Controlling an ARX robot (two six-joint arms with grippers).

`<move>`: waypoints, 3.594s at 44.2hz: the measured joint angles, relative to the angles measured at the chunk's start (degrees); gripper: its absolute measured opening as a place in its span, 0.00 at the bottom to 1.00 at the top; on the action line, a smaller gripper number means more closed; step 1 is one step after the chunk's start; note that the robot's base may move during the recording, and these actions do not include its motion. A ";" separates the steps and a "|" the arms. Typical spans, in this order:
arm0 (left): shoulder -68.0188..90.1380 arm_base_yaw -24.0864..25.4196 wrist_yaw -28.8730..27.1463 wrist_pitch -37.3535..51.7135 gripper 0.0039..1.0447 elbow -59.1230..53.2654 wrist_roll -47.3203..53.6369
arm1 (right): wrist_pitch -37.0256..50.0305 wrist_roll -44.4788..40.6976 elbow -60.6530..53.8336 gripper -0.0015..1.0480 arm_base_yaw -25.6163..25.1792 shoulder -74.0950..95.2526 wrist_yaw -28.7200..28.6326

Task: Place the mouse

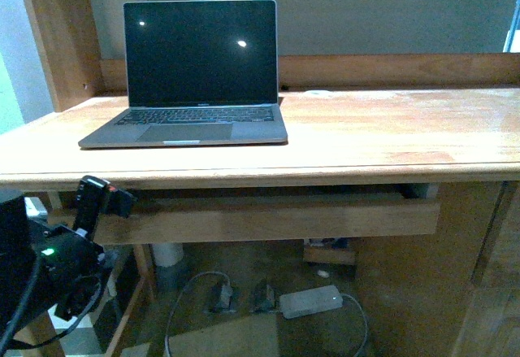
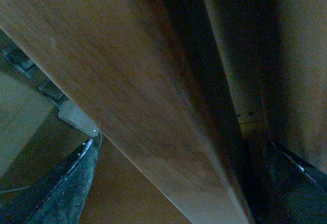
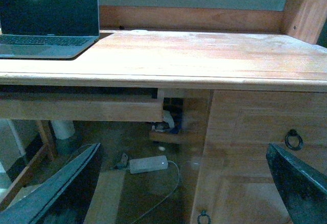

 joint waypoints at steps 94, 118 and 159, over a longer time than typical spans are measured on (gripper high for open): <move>-24.65 1.90 -12.85 -54.82 0.95 -5.86 10.64 | 0.02 0.00 0.00 0.94 0.00 0.00 -0.04; -47.01 8.48 -19.06 -60.22 0.94 -6.60 64.87 | -0.02 0.00 0.00 0.94 0.00 0.00 -0.11; -75.56 6.27 -4.57 -23.89 0.01 -39.50 65.75 | 0.00 0.00 0.00 0.94 0.00 0.00 0.00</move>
